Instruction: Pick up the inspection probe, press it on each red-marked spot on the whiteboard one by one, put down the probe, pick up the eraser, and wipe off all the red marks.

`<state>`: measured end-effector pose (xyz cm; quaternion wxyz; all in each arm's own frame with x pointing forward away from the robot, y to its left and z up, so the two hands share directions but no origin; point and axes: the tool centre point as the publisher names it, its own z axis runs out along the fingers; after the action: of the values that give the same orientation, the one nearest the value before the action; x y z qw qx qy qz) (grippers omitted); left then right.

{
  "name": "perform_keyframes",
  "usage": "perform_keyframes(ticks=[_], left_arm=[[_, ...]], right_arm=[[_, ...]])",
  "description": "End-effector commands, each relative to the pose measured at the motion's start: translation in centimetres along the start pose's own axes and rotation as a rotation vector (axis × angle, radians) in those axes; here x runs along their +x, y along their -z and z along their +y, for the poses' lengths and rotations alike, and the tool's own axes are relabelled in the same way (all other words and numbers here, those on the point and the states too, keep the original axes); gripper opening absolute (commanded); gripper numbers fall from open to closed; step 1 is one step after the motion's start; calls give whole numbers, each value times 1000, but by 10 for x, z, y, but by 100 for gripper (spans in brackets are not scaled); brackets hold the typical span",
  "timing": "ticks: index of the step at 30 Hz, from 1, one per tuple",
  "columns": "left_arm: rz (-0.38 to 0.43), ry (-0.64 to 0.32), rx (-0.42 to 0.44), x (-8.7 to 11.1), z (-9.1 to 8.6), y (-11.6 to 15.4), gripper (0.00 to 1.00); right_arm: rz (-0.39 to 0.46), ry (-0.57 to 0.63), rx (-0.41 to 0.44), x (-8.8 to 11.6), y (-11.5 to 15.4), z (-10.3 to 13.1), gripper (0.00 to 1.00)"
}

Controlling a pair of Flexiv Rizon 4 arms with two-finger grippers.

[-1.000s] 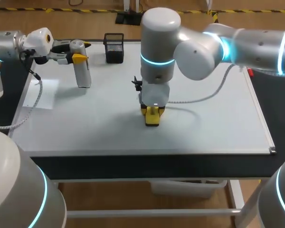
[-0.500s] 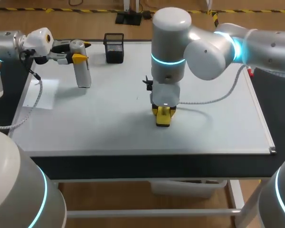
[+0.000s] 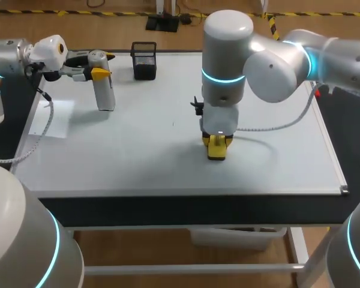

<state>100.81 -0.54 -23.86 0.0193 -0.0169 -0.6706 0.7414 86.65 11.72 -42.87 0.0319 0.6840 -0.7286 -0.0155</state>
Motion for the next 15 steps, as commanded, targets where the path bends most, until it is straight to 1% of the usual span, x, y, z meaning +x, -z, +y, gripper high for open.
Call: perform_keyframes(ticks=[1, 2, 15], left_arm=[[2, 0, -1, -1, -1, 0, 0], [2, 0, -1, -1, -1, 0, 0], [2, 0, -1, -1, -1, 0, 0]], right_arm=[[27, 8, 8, 2, 13, -4, 0], [29, 7, 14, 3, 17, -7, 0], [29, 7, 14, 3, 17, -7, 0]])
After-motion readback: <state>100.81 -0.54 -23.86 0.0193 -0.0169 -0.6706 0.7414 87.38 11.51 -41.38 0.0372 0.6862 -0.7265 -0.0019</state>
